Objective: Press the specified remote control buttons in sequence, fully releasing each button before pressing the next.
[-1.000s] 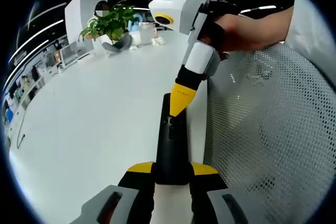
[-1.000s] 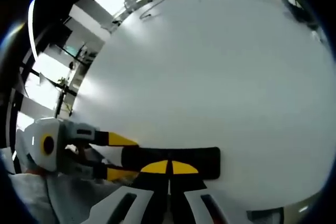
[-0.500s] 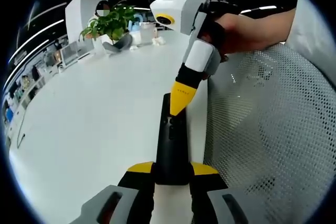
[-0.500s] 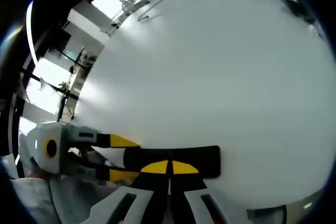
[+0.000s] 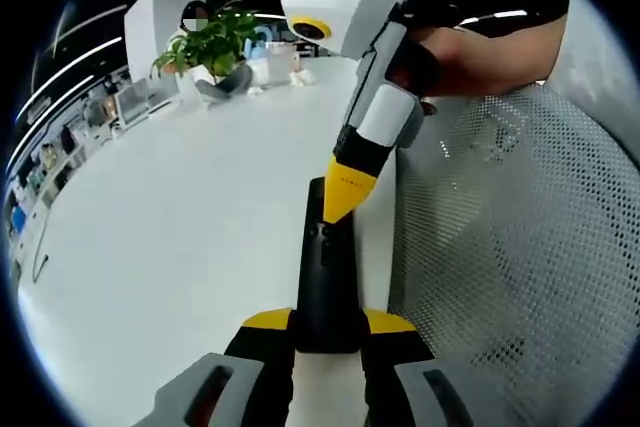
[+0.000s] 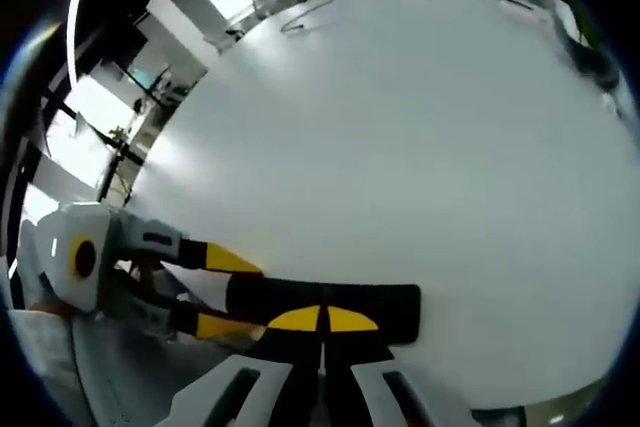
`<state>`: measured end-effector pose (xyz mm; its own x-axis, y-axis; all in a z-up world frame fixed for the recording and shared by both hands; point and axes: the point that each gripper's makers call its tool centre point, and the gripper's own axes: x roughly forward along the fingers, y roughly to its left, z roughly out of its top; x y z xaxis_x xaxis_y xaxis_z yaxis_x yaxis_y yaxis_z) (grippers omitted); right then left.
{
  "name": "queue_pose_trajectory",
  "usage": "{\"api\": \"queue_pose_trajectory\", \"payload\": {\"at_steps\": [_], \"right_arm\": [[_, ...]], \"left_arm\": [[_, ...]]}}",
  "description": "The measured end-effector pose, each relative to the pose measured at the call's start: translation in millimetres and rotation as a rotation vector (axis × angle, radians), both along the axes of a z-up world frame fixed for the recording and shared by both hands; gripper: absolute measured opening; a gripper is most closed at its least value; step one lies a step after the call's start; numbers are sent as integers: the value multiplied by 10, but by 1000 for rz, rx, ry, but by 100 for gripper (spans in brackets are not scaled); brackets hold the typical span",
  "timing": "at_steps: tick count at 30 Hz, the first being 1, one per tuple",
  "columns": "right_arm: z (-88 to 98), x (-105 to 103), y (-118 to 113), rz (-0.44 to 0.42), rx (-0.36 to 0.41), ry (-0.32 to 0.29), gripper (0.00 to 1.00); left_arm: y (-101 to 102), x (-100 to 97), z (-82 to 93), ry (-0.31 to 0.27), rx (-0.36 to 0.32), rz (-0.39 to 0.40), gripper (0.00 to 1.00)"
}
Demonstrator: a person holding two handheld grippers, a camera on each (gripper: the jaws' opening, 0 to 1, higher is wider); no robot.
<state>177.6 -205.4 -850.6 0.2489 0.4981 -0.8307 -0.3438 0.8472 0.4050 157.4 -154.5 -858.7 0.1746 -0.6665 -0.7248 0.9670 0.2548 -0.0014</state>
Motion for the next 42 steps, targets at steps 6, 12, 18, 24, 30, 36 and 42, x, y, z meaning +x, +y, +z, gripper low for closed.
{"api": "queue_pose_trajectory", "payload": {"at_steps": [6, 12, 18, 24, 30, 36, 42], "right_arm": [[16, 3, -21, -47, 34, 36, 0], [16, -17, -177, -101, -22, 71, 0], [21, -38, -265, -178, 1, 128, 0], [19, -60, -186, -127, -14, 109, 0], [1, -62, -185, -89, -53, 85, 0], [-14, -62, -185, -70, -64, 76, 0], [-31, -69, -187, -34, -75, 66, 0]], "left_arm": [[0, 1, 1, 0, 0, 1, 25], [-2, 2, 1, 0, -2, 1, 25], [-4, 2, 0, 0, -2, 0, 25], [-4, 0, 0, -1, -4, -2, 25], [-4, -3, 1, -1, -7, -3, 25], [-5, -3, 0, -1, -9, -4, 24], [-4, -5, 2, -2, -9, -6, 25]]}}
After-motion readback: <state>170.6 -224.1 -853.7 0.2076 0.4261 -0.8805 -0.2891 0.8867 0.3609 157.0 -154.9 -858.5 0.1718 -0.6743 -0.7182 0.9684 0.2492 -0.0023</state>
